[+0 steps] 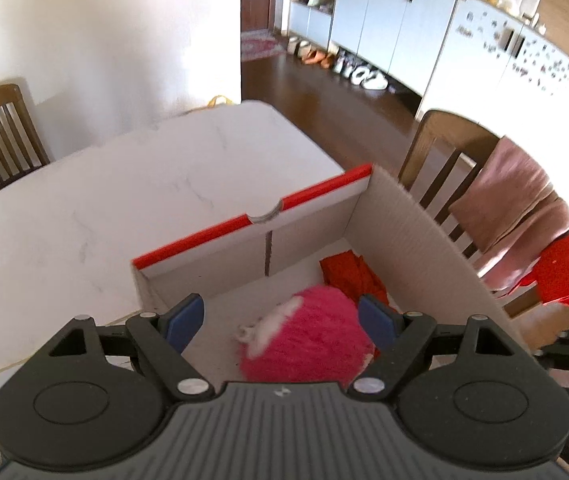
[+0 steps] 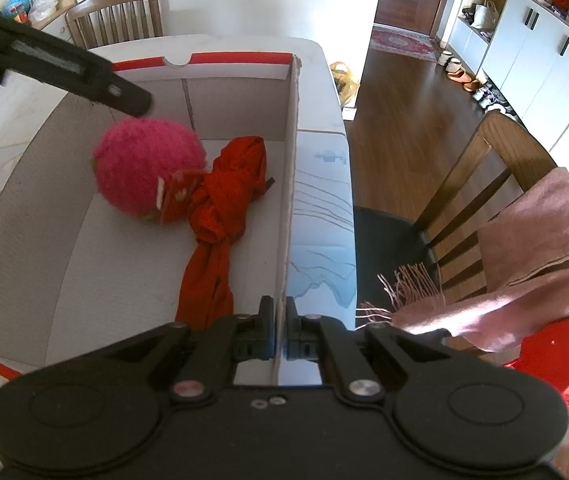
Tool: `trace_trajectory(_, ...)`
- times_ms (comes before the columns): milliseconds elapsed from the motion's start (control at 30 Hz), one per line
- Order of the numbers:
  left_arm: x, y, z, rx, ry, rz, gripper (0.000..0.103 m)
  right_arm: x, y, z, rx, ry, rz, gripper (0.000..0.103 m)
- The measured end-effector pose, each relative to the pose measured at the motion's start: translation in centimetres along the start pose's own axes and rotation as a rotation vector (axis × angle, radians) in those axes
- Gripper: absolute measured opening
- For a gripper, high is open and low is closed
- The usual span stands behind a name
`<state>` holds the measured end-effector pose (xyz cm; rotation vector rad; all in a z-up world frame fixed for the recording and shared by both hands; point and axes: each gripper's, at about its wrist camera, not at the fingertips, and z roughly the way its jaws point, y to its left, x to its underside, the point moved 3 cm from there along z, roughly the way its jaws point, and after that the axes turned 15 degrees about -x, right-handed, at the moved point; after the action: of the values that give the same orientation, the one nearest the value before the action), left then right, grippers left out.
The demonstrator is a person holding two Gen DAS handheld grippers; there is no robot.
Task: Organize objects
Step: 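Carry the pink fluffy ball into the box and release it beside the scarf, then return the left gripper to the pile and grasp the white handbag handles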
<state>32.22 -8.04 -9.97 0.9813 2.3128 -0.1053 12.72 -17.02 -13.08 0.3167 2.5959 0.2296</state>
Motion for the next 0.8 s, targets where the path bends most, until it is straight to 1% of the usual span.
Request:
trace_trajectory(267, 1.5, 3.5, -3.8, 0.015, -0.049, -0.049, 0.084, 0.1, 0.2, 0.0, 0.004, 0.005, -0.007, 0.003)
trace_trajectory(533, 4.1, 7.6, -6.9, -0.009, -0.069, -0.108, 0.084, 0.0, 0.2, -0.1, 0.007, 0.008, -0.007, 0.003)
trace_trajectory(633, 5.5, 8.9, -7.5, -0.027, -0.064, -0.123, 0.084, 0.0, 0.3, -0.1, 0.011, 0.009, -0.009, 0.003)
trace_trajectory(800, 8.4, 10.4, -7.3, -0.044, -0.027, -0.161, 0.084, 0.0, 0.3, -0.2, 0.016, 0.011, -0.009, 0.003)
